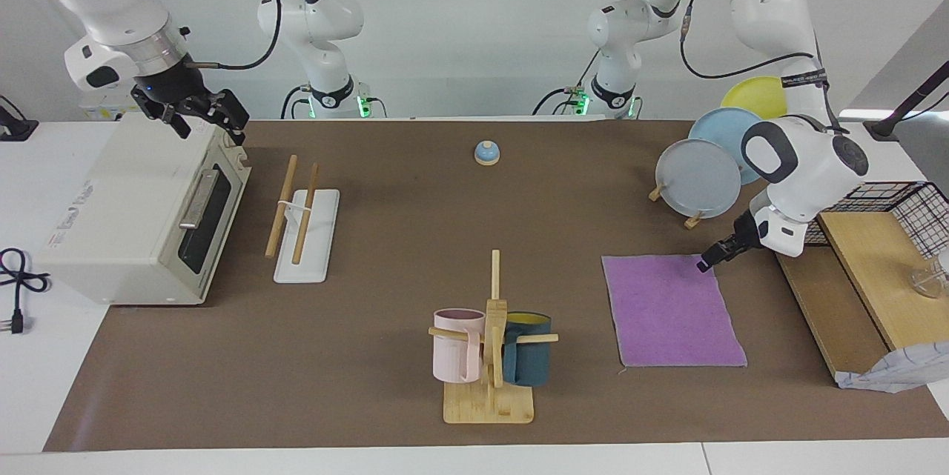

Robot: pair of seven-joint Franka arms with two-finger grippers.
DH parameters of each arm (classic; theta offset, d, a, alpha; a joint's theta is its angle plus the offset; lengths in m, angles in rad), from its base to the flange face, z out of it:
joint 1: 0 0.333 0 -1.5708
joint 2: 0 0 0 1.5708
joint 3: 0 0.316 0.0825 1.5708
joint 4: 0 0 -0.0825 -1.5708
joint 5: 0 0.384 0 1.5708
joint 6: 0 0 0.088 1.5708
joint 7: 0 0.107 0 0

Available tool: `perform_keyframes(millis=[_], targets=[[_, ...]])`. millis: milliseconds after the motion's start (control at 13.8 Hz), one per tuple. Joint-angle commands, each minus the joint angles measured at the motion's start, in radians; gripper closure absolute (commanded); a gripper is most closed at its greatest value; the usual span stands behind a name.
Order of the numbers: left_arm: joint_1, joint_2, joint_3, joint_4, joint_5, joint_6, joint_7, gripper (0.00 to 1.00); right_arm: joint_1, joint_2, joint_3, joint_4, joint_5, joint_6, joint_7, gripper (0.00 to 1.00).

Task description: Fold towel and hang on rack

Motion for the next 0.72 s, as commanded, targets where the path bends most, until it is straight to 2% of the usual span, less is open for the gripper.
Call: perform_keyframes(millis=[0,72,289,506,651], targets=[[0.019,0.03,-0.007,0.031,-0.022,-0.008,0.001,0.27,-0.01,-0.022,0.003,-0.024,0.0,-0.001,-0.028,0.0],[0.019,0.031,-0.007,0.031,-0.022,-0.011,0.001,0.29,-0.008,-0.022,0.003,-0.024,0.0,-0.003,-0.028,0.0],[0.008,0.05,-0.007,0.084,0.004,-0.123,0.001,0.43,-0.007,-0.022,0.003,-0.022,0.0,-0.003,-0.031,0.0],[0.008,0.05,-0.007,0.08,0.004,-0.12,0.002,0.56,-0.007,-0.021,0.003,-0.022,0.0,-0.003,-0.031,0.0],[0.008,0.05,-0.005,0.077,0.004,-0.111,0.002,0.58,-0.007,-0.022,0.003,-0.022,0.0,-0.005,-0.031,0.0]])
